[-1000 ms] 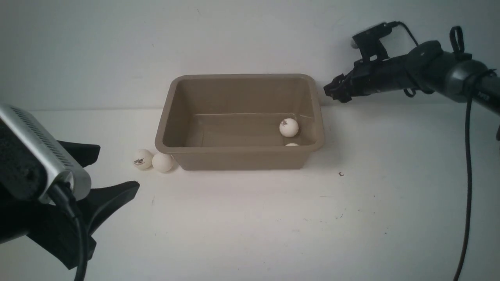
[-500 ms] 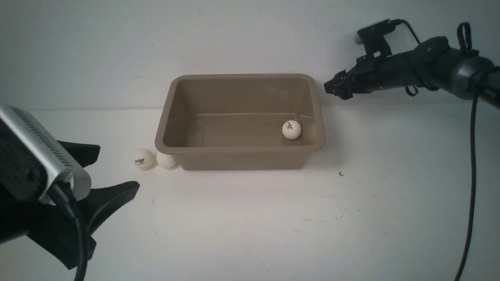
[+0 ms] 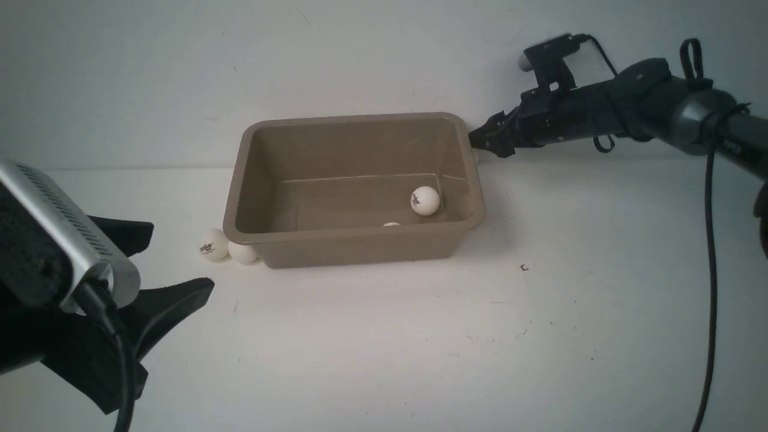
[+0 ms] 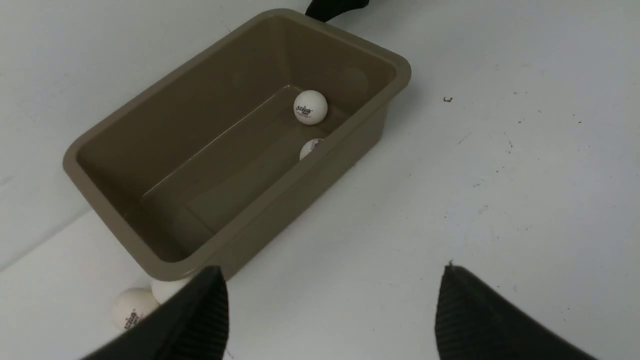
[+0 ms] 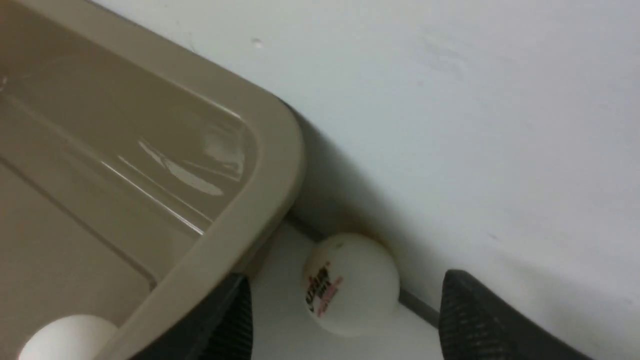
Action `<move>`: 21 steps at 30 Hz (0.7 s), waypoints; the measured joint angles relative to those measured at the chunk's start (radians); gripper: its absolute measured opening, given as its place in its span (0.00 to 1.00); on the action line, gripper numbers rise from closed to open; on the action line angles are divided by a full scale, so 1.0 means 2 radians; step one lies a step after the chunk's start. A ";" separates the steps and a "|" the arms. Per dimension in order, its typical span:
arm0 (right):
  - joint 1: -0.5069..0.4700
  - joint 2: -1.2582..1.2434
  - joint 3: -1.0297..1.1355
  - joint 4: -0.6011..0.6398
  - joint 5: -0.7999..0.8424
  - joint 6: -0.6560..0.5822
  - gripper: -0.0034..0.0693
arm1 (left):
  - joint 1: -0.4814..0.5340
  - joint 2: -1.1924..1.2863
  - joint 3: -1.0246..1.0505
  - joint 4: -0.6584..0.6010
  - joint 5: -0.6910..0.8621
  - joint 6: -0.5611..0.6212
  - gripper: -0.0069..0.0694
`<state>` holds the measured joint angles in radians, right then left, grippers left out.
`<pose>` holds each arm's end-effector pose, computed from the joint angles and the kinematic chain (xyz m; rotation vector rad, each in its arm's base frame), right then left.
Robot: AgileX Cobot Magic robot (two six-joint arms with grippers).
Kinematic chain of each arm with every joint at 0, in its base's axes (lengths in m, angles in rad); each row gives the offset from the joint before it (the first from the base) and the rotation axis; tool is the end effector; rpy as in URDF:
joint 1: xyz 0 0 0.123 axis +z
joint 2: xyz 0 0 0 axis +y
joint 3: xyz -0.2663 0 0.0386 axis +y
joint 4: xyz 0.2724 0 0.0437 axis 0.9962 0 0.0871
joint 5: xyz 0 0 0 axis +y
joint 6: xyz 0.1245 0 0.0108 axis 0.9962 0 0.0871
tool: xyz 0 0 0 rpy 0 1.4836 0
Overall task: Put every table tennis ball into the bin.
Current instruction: Use the right arm to clamp the table tennis ball closest to it
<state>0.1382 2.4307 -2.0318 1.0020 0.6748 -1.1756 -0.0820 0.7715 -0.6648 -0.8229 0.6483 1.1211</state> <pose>0.5603 0.1444 0.1320 -0.7459 2.0890 0.5479 0.2048 -0.0724 0.2975 0.7589 1.8731 -0.2652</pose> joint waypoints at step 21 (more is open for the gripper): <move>-0.012 0.006 0.000 0.026 -0.025 0.029 0.68 | 0.000 0.000 0.000 0.000 0.001 0.000 0.74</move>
<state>0.1138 2.4435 -2.0318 1.0549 0.6247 -1.1175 -0.0820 0.7715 -0.6648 -0.8229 0.6512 1.1211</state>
